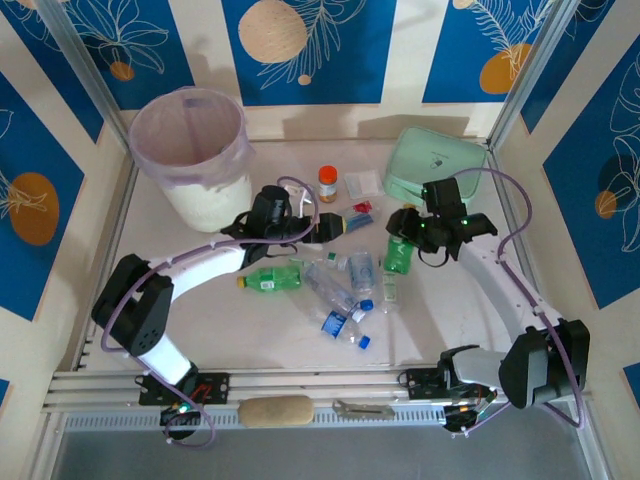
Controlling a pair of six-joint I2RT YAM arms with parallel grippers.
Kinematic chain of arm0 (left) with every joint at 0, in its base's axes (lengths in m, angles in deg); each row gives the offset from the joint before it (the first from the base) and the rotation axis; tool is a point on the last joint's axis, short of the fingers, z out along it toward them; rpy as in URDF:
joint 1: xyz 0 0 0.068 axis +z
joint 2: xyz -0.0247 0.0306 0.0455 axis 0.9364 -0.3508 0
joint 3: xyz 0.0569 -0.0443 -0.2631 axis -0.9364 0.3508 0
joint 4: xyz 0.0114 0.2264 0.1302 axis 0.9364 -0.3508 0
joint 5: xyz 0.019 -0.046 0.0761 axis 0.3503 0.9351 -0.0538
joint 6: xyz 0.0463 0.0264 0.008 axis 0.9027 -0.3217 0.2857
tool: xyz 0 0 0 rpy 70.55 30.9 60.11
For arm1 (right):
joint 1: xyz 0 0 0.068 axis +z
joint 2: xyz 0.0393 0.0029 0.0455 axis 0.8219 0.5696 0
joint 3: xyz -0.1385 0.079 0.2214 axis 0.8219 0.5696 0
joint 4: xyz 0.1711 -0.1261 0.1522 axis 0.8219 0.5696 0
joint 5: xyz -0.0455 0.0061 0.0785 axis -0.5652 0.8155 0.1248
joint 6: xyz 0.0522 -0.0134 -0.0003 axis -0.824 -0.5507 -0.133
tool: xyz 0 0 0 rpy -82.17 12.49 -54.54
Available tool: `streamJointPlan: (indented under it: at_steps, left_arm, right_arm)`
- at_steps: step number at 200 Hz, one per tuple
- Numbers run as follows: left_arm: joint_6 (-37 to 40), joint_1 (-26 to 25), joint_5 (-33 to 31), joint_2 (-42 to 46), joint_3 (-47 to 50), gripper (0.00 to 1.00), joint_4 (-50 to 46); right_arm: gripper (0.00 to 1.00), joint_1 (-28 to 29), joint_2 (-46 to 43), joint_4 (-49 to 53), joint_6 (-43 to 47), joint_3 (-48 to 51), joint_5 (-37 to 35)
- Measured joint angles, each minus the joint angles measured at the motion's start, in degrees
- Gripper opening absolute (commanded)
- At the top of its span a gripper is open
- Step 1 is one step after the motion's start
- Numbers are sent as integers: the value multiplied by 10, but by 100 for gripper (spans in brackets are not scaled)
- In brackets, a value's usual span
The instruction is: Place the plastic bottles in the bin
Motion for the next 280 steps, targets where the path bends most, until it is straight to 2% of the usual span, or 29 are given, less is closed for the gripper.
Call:
streamJointPlan:
  at_steps: [84, 127, 152, 192, 247, 280]
  left_arm:
    - [7, -21, 53, 37, 49, 100, 91]
    - [24, -34, 56, 35, 48, 100, 95]
    - [31, -37, 58, 24, 46, 97, 95]
    - [34, -38, 60, 8, 36, 87, 96]
    - [18, -39, 70, -4, 28, 59, 115]
    - [12, -39, 72, -7, 28, 54, 118]
  right_arm:
    - [47, 76, 110, -120, -52, -71, 113]
    - [46, 90, 119, -143, -71, -74, 138]
    - [46, 94, 118, -152, -78, -78, 147]
    - [46, 102, 118, -158, -89, -78, 154]
    - [46, 104, 118, -169, -95, -78, 159]
    - [50, 105, 118, -170, -94, -74, 155]
